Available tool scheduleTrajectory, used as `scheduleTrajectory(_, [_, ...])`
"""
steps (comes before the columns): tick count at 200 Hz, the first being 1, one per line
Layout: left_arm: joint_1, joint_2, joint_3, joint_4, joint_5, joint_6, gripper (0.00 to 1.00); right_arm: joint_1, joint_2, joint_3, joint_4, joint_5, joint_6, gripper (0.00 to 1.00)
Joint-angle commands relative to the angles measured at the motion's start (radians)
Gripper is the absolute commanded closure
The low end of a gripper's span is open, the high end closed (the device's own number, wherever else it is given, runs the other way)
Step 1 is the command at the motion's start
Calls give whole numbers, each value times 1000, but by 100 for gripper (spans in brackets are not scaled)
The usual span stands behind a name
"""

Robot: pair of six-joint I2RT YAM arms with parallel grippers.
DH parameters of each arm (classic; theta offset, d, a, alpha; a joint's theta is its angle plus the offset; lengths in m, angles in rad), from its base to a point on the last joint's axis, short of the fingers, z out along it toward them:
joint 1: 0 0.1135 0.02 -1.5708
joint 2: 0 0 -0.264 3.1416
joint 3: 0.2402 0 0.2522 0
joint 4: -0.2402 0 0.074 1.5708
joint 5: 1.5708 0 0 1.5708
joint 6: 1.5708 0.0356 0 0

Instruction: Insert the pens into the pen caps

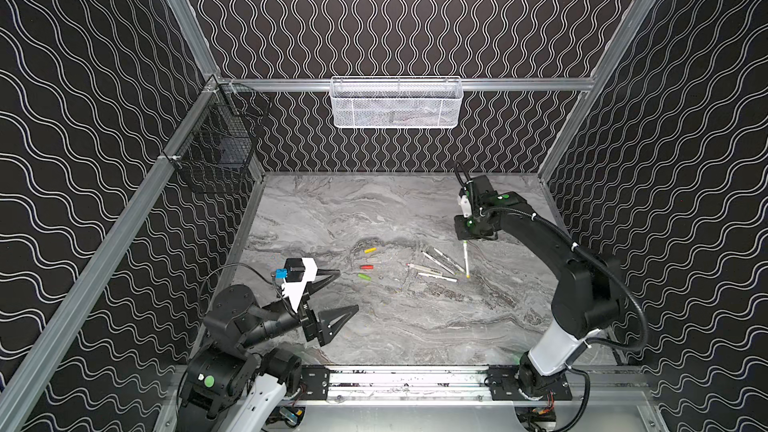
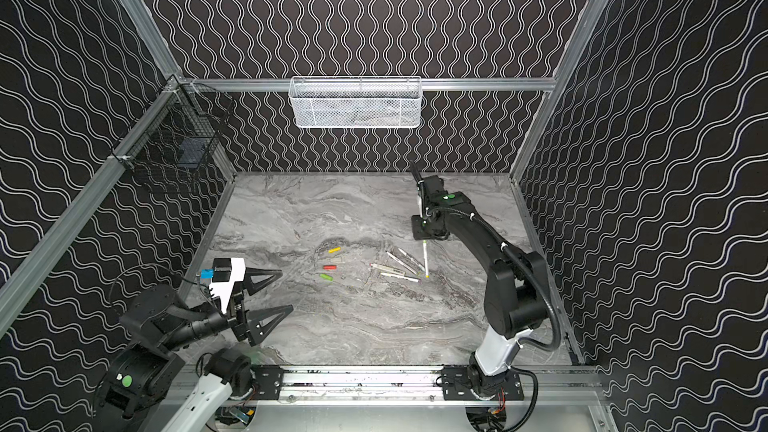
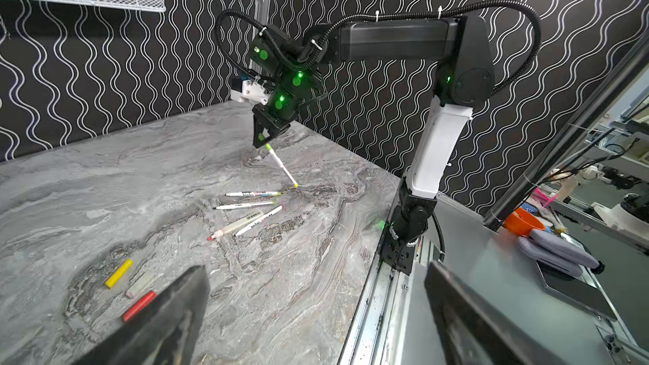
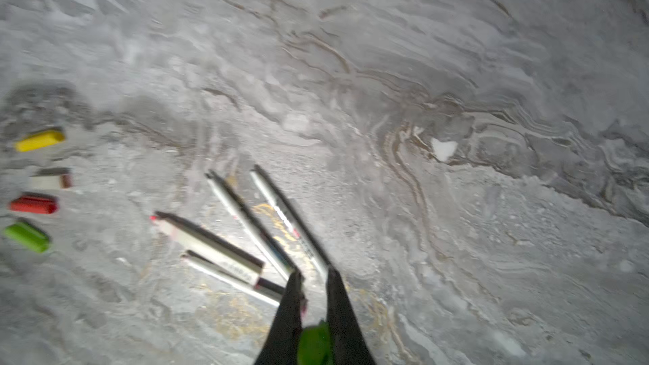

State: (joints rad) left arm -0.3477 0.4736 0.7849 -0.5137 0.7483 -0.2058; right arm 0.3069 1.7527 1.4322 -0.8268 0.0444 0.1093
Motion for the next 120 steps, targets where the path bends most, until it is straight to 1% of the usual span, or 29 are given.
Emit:
scheduleTrajectory(1, [0,-7,-4,19,-8,1,1,-68,28,-15,-56,70,-52,100])
scheduleTrajectory(20, [0,-18,-6,21,-10,-3,1,-138,49,-28,-48,102,-72,100])
scheduleTrajectory(38, [1,-7,-6,22,-6,0,1,-177,68,-23,-38,125,-72,100])
scheduleTrajectory(52, [0,5,-4,21,-2,2,1,-190,99,-6,-40,119,-74,94])
scheduleTrajectory(75, [0,-1,-5,20,-4,1,1,-199,139,10,-44,137,-75,90])
scheduleTrajectory(81, [1,-6,-4,20,-8,1,1,-201,171,8,-37,138,-76,89])
scheduleTrajectory(97, [0,-10,-4,20,-15,0,1,-209,197,6,-25,131,-76,81])
scheduleTrajectory(110, [0,-9,-5,18,-14,2,1,-212,209,6,-22,134,-76,79])
scheduleTrajectory(120, [0,-6,-4,18,-12,2,1,-213,209,3,-15,134,-77,74])
